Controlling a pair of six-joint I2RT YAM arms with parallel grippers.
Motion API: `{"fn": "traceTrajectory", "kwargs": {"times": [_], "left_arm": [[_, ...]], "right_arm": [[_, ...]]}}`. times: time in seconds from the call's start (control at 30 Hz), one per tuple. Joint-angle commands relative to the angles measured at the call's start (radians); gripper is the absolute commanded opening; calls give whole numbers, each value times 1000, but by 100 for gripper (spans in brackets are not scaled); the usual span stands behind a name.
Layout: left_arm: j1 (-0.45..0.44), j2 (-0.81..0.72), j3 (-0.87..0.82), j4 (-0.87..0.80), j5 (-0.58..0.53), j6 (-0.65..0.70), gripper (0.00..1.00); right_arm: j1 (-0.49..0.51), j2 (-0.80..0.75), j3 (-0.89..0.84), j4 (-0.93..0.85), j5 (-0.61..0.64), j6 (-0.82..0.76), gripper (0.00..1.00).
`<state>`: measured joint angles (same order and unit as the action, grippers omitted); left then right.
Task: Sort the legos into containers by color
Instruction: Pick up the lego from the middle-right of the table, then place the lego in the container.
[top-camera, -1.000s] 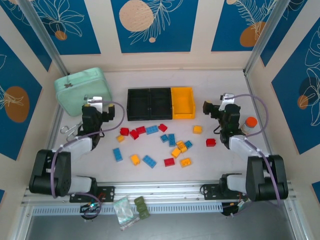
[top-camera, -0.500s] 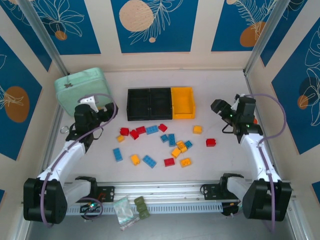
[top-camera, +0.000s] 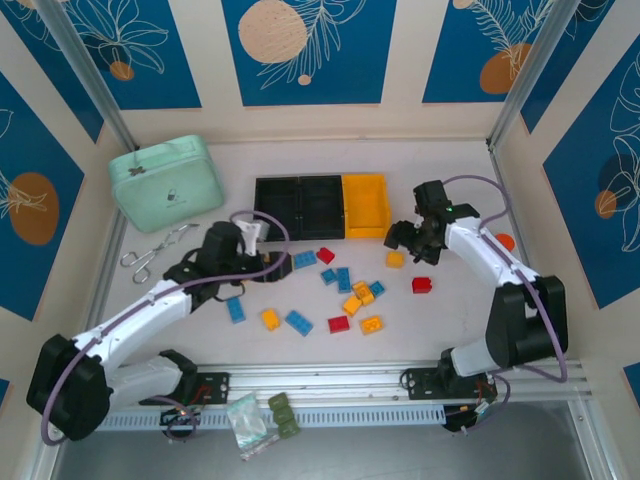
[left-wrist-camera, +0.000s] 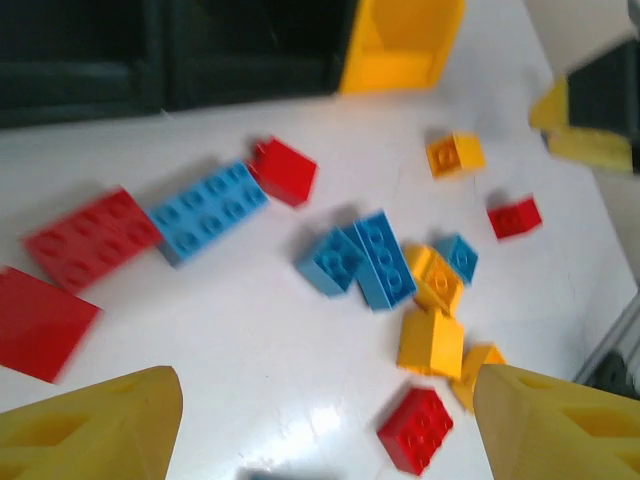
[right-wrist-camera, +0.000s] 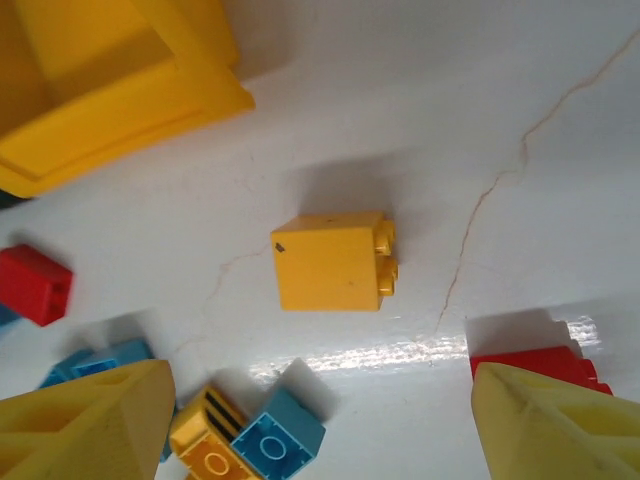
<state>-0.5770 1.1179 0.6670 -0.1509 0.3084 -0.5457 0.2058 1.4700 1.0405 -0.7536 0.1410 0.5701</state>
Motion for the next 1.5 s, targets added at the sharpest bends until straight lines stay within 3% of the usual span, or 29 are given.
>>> {"fn": "traceTrajectory", "kwargs": {"times": [0.0,0.37,0.47,0.6,0.7,1.03,1.47], "left_arm": [[-58,48,23,-2,-63,-14,75],[-125,115,27,33,-94,-28,74],[-127,123,27,24,-100,-27,73],[-127,128,26,21,-104,-28,72],[-128,126,28,21,-107,-31,72],[-127,123,82,5,-120,-58,71],[-127,73,64,-21,-155,-109,71]], "right_arm": [[21,82,44,-33,46,-14,76],[51,267,96,22,63,-26,65],[62,290,113,18,71,-33,58],[66,294,129,-1,69,-36,38],[78,253,136,-32,71,-36,32],[124,165,300,-124,62,-26,31],[126,490,700,-150,86,53,31]]}}
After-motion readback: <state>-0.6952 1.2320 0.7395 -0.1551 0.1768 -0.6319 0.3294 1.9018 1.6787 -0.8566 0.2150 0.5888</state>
